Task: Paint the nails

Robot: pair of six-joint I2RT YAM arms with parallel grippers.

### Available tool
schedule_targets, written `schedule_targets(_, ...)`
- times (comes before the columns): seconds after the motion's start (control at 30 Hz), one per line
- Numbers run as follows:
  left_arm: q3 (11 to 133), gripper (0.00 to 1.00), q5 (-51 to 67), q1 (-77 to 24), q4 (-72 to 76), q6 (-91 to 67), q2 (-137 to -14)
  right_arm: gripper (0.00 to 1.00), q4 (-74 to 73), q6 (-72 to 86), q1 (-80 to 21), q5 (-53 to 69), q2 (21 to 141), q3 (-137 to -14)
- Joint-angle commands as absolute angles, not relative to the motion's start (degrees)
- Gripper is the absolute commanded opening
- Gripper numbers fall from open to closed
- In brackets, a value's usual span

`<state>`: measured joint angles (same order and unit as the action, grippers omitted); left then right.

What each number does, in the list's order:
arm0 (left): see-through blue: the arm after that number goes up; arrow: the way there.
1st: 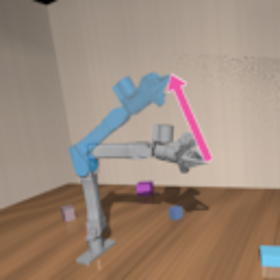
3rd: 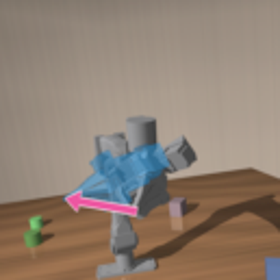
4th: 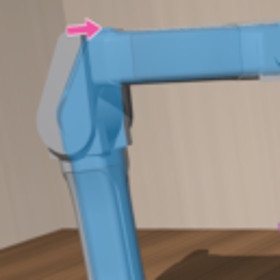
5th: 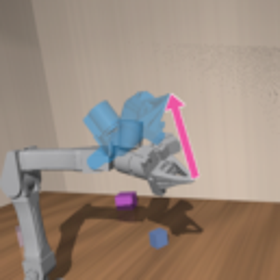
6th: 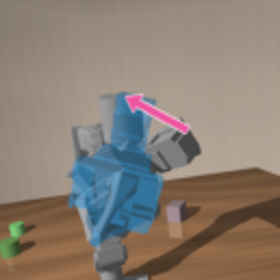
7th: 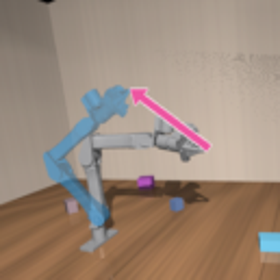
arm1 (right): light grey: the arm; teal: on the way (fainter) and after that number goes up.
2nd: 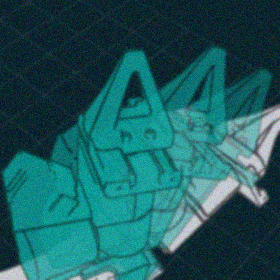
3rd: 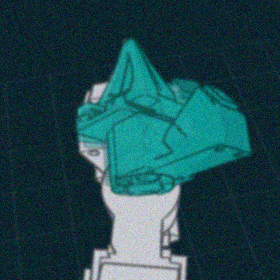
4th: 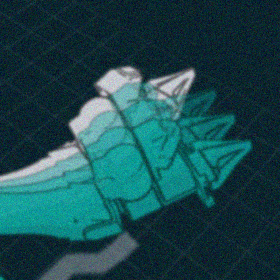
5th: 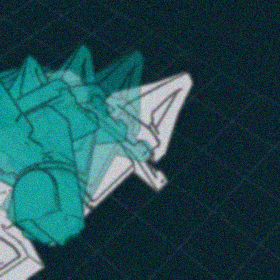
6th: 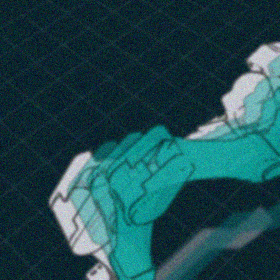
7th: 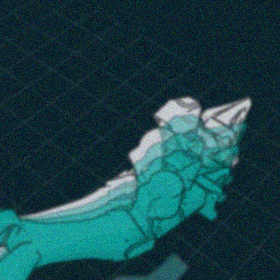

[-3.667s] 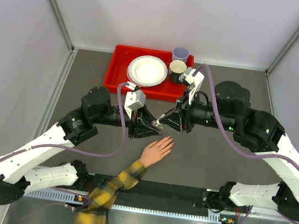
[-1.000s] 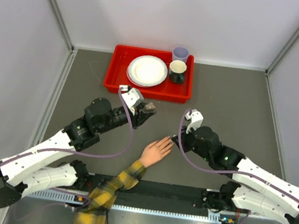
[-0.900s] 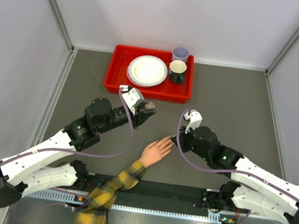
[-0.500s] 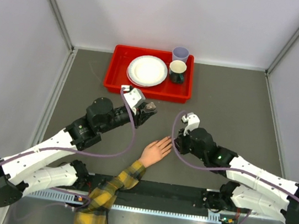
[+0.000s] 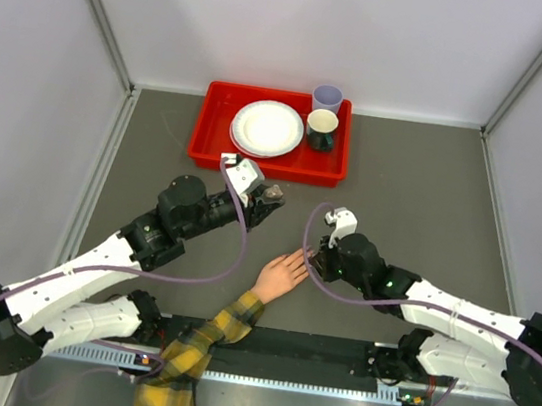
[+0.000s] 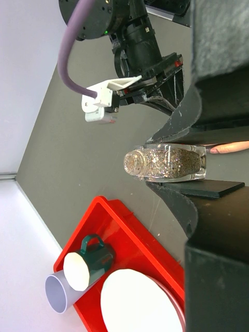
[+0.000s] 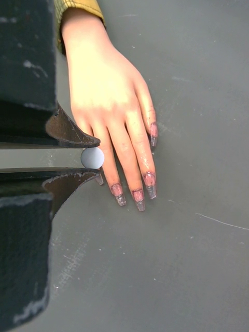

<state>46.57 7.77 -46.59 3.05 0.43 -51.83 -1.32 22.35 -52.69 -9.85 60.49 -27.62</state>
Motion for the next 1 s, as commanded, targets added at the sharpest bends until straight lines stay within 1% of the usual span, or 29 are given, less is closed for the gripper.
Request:
schedule_targets(0.0,47.2,0.0,8.8,-46.1,7.2,0.4,-51.9,0.0,2.5,23.2,-52.0,-11.0,62.0,-27.4)
schedule_targets(0.47,47.1,0.0,9.8,-45.3,7.3,0.3,-52.6,0.0,3.6,23.6,-50.6,-11.4,65.0,-27.1)
schedule_targets(0.97,47.2,0.0,11.3,-44.2,7.6,0.2,-52.9,0.0,4.0,23.7,-50.6,-11.0,65.5,-26.7)
